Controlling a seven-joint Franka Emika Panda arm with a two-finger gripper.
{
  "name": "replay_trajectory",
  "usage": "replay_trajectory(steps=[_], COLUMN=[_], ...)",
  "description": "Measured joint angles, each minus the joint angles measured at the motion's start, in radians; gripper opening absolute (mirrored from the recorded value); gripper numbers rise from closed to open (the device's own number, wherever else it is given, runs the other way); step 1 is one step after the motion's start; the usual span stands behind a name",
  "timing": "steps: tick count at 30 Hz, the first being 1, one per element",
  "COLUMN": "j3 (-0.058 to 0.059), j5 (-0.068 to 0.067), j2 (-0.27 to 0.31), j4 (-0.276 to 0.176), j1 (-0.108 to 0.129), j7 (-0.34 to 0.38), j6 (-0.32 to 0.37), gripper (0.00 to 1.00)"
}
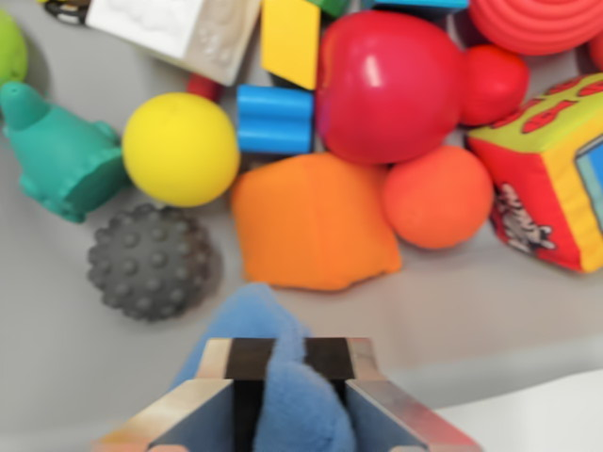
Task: Pick an object from the bin
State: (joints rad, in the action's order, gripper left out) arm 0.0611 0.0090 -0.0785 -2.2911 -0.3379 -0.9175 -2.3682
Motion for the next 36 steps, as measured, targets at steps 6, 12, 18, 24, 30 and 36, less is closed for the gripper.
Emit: replay_trajectory(steps=[6, 12, 18, 24, 30, 36], j3=[0.0, 0.0, 0.0, 0.0, 0.0, 0.0], j5=[-0.002, -0.005, -0.007, -0.008, -0.009, -0.01], j2=[0.04, 0.075, 0.105, 0.131, 0.149, 0.163], j4=[0.021, 0.046, 0.074, 0.106, 0.136, 0.162], j1=[0.0, 0.0, 0.0, 0.0, 0.0, 0.0], j7=[0.002, 0.005, 0.006, 0.007, 0.008, 0.008], j6=[0.06, 0.121, 0.178, 0.236, 0.284, 0.324], gripper=[0.0, 0.0, 0.0, 0.0, 0.0, 0.0])
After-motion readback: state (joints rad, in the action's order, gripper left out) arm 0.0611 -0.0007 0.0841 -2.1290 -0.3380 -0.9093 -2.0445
